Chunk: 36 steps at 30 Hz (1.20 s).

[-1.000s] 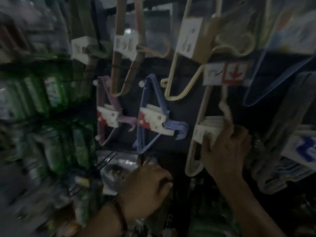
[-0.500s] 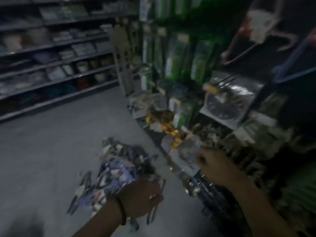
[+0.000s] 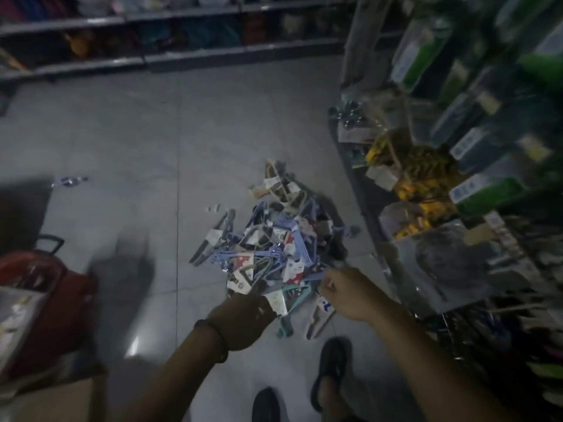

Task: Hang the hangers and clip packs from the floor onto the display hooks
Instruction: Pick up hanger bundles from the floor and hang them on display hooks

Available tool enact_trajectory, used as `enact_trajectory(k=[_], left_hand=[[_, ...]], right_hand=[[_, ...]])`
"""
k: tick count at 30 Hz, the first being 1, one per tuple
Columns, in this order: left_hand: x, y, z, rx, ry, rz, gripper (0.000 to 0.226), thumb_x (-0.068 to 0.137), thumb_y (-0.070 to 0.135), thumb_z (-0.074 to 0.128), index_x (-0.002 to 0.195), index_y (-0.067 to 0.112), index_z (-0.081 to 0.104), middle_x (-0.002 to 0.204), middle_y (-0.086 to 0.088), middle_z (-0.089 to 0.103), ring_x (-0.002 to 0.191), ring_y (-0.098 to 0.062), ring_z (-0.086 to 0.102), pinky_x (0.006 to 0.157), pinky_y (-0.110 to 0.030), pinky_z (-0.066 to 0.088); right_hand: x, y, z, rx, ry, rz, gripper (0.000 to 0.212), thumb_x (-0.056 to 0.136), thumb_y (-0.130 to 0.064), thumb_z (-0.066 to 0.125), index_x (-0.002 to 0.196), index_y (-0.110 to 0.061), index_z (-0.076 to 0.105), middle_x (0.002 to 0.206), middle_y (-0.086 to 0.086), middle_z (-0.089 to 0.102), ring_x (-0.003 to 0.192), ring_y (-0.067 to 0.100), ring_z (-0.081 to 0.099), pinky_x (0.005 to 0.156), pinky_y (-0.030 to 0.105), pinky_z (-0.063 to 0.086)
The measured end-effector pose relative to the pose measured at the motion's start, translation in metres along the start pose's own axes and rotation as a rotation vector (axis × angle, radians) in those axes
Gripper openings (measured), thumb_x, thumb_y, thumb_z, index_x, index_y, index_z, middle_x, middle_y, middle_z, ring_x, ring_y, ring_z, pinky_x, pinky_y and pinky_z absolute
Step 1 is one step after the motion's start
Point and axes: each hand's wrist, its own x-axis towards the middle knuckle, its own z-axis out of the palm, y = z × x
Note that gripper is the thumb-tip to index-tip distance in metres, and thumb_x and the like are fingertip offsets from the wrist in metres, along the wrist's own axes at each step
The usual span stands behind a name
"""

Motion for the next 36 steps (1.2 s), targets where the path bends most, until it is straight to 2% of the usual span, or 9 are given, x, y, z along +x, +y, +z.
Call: enact_trajectory(k=[6,12,16,19,21,23,27,32,36], left_hand=[[0.102,-0.037,0.028,-0.143,0.048,-0.189,0.032,0.105,0.039,0.053,0.12,0.019,0.072,0.118,-0.002,0.074,0.109,-0.019,0.069,0.094,-0.029,0.053],[0.268,-0.074,0.081,-0.197,0.06,-0.194,0.033,0.105,0.039,0.053,0.134,0.028,0.064,0.137,0.003,0.063,0.122,-0.015,0.061,0.104,-0.032,0.052],[0.379,-0.115,0.13,-0.184,0.039,-0.201,0.038,0.104,0.038,0.054,0.14,0.028,0.06,0.14,0.0,0.061,0.126,-0.021,0.06,0.105,-0.032,0.051],[0.443,-0.155,0.172,-0.136,0.021,-0.285,0.049,0.1,0.041,0.058,0.146,0.026,0.053,0.149,-0.005,0.051,0.135,-0.028,0.052,0.11,-0.039,0.048],[0.472,-0.184,0.199,-0.079,0.033,-0.34,0.067,0.098,0.043,0.06,0.157,0.025,0.036,0.167,-0.008,0.028,0.153,-0.034,0.029,0.121,-0.045,0.034],[0.491,-0.21,0.22,-0.056,0.068,-0.361,0.08,0.098,0.041,0.06,0.165,0.024,0.018,0.174,-0.009,0.001,0.16,-0.035,0.003,0.128,-0.049,0.019],[0.511,-0.249,0.249,-0.106,0.14,-0.38,0.091,0.099,0.038,0.06,0.166,0.022,0.001,0.174,-0.005,-0.012,0.161,-0.03,-0.009,0.129,-0.047,0.006],[0.508,-0.256,0.27,-0.283,0.14,-0.345,0.108,0.097,0.034,0.068,0.164,0.028,-0.016,0.171,0.001,-0.026,0.161,-0.028,0.003,0.127,-0.044,0.019],[0.514,-0.254,0.266,-0.406,0.181,-0.372,0.101,0.096,0.031,0.069,0.166,0.027,-0.003,0.173,0.003,-0.017,0.16,-0.025,0.011,0.124,-0.039,0.026]], right_hand=[[0.131,0.038,0.021,0.076,-0.032,0.043,0.021,0.102,-0.033,0.058,0.082,-0.027,0.055,0.084,-0.008,0.061,0.08,0.011,0.061,0.069,0.032,0.053],[0.281,0.119,0.078,0.027,-0.105,0.099,0.02,0.102,-0.037,0.058,0.084,-0.03,0.056,0.073,-0.014,0.056,0.063,-0.002,0.052,0.05,0.018,0.032],[0.384,0.158,0.114,0.01,-0.134,0.1,0.009,0.102,-0.025,0.059,0.096,-0.02,0.056,0.087,-0.001,0.058,0.075,0.015,0.056,0.058,0.027,0.039],[0.453,0.178,0.15,0.048,-0.117,0.113,0.022,0.101,-0.023,0.064,0.085,-0.019,0.05,0.082,0.001,0.056,0.074,0.018,0.056,0.061,0.028,0.045],[0.491,0.184,0.176,0.08,-0.097,0.142,0.017,0.1,-0.023,0.067,0.106,-0.01,0.058,0.101,0.009,0.066,0.09,0.023,0.067,0.074,0.037,0.059],[0.52,0.189,0.202,0.085,-0.051,0.174,0.045,0.099,-0.024,0.07,0.135,-0.006,0.05,0.123,0.017,0.065,0.108,0.033,0.068,0.087,0.047,0.062],[0.555,0.195,0.249,0.202,0.058,0.309,0.082,0.093,-0.024,0.077,0.156,-0.005,0.029,0.146,0.022,0.05,0.131,0.041,0.054,0.104,0.054,0.053],[0.565,0.203,0.261,0.06,0.114,0.3,0.049,0.097,-0.018,0.07,0.141,-0.008,0.05,0.14,0.022,0.058,0.127,0.043,0.058,0.098,0.055,0.056],[0.552,0.201,0.246,-0.041,0.177,0.271,0.035,0.098,-0.016,0.066,0.131,-0.01,0.059,0.142,0.02,0.059,0.132,0.043,0.054,0.1,0.056,0.054]])
